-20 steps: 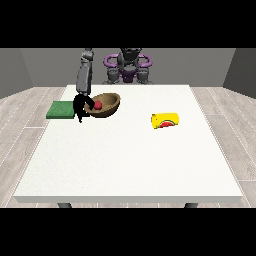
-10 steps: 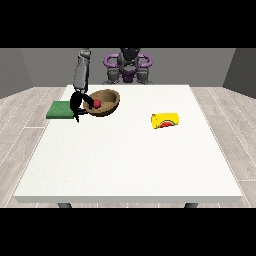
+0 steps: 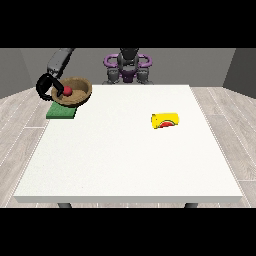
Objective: Pick the cup and pour the ball into the bowl, then pick the bowl and place it on the pad
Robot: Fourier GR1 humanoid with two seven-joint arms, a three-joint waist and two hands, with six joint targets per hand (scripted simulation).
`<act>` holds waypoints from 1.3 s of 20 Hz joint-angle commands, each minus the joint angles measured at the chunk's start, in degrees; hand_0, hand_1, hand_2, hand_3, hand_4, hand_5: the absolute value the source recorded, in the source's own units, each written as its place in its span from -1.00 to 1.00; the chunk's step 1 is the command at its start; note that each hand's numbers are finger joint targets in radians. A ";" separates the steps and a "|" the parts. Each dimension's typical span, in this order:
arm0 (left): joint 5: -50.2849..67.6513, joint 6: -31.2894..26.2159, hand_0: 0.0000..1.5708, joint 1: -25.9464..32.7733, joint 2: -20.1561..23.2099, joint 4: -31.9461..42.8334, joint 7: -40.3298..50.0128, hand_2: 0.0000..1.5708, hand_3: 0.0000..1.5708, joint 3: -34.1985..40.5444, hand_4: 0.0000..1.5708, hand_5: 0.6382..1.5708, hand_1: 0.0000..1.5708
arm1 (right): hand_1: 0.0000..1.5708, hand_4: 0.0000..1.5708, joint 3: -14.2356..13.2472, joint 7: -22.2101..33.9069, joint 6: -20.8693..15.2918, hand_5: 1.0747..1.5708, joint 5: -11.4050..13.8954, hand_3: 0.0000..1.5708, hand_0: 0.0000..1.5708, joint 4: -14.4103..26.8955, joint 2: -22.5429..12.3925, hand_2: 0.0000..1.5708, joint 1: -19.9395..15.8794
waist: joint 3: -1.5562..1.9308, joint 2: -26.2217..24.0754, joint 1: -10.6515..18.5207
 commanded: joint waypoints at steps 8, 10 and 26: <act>1.08 -2.86 -1.00 5.59 4.35 5.41 -4.01 -1.00 -1.00 2.97 0.53 0.95 -1.00 | 1.00 0.39 -1.97 2.92 8.22 0.97 -1.05 -0.26 1.00 -0.34 -7.35 1.00 1.23 | 0.15 -2.14 -4.88; -1.72 -2.33 -1.00 7.38 4.21 8.84 -10.65 -1.00 -1.00 3.28 0.54 0.96 -1.00 | 1.00 0.39 -0.87 4.48 4.99 0.97 -0.99 -0.26 1.00 -3.82 -2.98 1.00 0.23 | 0.12 -0.78 -6.63; 0.73 -1.79 -1.00 5.53 5.86 6.99 -10.47 -1.00 -1.00 1.98 0.53 0.97 -1.00 | 1.00 0.26 -7.23 0.42 5.57 1.00 -5.89 -0.24 1.00 4.35 -0.78 1.00 -2.31 | 0.21 3.11 -4.51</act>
